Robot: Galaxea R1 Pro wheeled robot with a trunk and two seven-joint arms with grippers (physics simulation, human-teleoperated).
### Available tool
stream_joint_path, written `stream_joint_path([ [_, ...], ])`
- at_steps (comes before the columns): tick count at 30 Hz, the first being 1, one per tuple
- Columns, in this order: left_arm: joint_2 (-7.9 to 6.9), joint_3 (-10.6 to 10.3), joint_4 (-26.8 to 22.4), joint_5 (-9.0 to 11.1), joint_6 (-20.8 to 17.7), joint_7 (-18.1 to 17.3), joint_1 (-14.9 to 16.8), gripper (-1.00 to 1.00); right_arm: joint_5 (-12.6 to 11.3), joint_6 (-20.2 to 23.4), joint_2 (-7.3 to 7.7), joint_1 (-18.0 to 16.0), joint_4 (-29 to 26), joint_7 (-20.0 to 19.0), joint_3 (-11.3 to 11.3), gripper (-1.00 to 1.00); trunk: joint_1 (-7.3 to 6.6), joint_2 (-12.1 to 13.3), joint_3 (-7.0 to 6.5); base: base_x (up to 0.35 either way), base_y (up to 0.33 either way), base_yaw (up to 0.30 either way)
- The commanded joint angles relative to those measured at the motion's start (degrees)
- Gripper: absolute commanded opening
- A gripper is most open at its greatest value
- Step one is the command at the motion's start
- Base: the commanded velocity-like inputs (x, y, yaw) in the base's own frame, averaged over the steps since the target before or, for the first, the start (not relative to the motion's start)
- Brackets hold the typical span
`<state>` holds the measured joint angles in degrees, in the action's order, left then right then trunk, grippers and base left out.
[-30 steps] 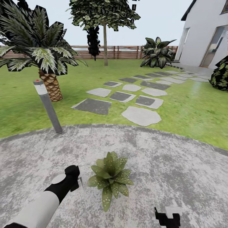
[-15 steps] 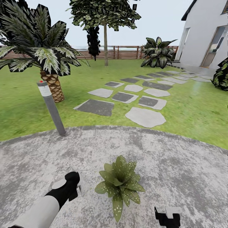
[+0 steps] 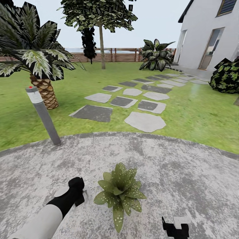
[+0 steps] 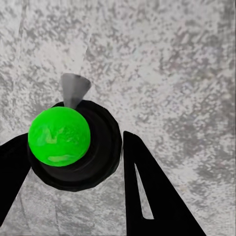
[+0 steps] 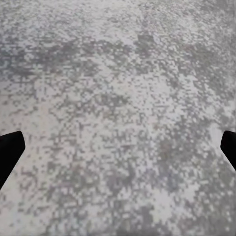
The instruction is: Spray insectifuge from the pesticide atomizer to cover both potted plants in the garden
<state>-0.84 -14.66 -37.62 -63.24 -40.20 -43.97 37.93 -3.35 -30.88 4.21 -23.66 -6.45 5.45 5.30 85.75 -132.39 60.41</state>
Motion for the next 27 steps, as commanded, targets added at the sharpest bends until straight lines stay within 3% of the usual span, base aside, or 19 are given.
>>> stream_joint_path([
  [1, -0.13, -0.3, -0.7, -0.5, -0.1, -0.5, 0.0, -1.0, -0.3, -0.1, 0.01, -0.1, 0.0, 0.3, 0.5, 1.0, -0.01, 0.0, 0.05, 0.0, 0.0, -0.002],
  [4, -0.53, -0.4, -0.4, -0.4, -0.1, 0.0, -0.2, -1.0, -0.3, -0.1, 0.01, 0.0, 0.0, 0.3, 0.5, 1.0, -0.01, 0.0, 0.05, 0.0, 0.0, 0.0],
  [10, -0.44, -0.5, 0.4, -0.2, 0.2, 4.8, -4.7, -1.0, -0.3, -0.1, 0.02, 0.0, 0.0, 0.3, 0.5, 1.0, -0.01, 0.0, 0.05, 0.0, 0.0, 0.0],
  [16, -0.16, -0.3, -0.2, -0.2, 0.2, 5.2, -5.0, -1.0, -0.3, -0.1, 0.03, 0.0, 0.0, 0.3, 0.5, 1.0, -0.01, 0.0, 0.05, -0.092, 0.011, 0.0],
  [20, -0.05, 0.0, -0.3, -0.2, 0.2, 5.3, -5.0, -1.0, -0.3, -0.1, 0.01, 0.0, 0.0, 0.3, 0.5, 1.0, -0.01, 0.0, 0.05, -0.155, 0.214, -0.061],
  [27, 0.05, -0.1, -0.4, -0.2, 0.0, 5.2, -5.0, -1.0, -0.3, -0.1, 0.01, 0.0, 0.0, 0.3, 0.5, 1.0, -0.01, 0.0, 0.05, 0.019, 0.301, -0.273],
])
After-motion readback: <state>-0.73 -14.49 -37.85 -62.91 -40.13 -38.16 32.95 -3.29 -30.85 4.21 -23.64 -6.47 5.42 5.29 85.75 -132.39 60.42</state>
